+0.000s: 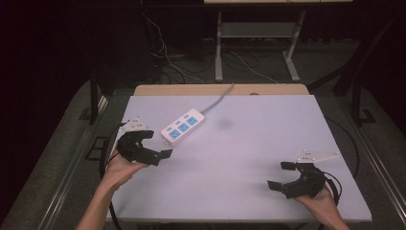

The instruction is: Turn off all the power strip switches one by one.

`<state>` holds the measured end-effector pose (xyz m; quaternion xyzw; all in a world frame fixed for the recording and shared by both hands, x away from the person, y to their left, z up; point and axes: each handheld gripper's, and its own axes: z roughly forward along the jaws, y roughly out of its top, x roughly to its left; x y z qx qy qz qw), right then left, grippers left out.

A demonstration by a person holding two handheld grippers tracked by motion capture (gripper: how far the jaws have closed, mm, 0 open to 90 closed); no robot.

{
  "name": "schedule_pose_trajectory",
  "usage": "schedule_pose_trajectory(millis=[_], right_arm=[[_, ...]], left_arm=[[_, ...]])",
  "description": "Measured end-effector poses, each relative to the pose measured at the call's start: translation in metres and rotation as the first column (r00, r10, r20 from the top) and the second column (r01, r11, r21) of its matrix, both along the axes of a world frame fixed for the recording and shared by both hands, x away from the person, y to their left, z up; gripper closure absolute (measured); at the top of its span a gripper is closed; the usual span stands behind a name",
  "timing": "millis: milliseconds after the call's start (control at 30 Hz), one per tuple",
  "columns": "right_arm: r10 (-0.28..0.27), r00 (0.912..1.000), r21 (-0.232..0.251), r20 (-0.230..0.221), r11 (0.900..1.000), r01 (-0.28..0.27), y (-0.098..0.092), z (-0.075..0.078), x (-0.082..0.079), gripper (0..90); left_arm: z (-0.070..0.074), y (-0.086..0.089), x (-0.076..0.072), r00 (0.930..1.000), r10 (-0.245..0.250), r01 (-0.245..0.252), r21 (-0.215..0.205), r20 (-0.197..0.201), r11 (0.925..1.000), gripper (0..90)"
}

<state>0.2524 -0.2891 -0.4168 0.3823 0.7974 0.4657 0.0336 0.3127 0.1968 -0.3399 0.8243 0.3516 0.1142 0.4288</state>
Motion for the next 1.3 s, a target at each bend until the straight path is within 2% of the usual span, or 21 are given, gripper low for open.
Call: schedule_pose_trajectory(millis=[567, 1067, 1300], right_arm=[[0.000, 1.0000, 0.003, -0.002, 1.000, 0.000, -0.001, 0.000, 0.000, 0.8], [-0.009, 1.0000, 0.009, 0.001, 1.000, 0.009, -0.004, 0.001, -0.001, 0.8], [-0.010, 0.9999, 0.011, 0.002, 1.000, 0.010, -0.004, 0.001, -0.001, 0.8]], left_arm=[[0.008, -0.004, 0.028, 0.9997, 0.014, -0.014, 0.024, -0.018, 0.9996, 0.0], [0.008, 0.000, 0.053, 0.9974, 0.043, -0.038, 0.071, -0.058, 0.9967, 0.0], [0.007, -0.003, 0.066, 0.9960, 0.040, -0.030, 0.114, -0.080, 0.9931, 0.0]])
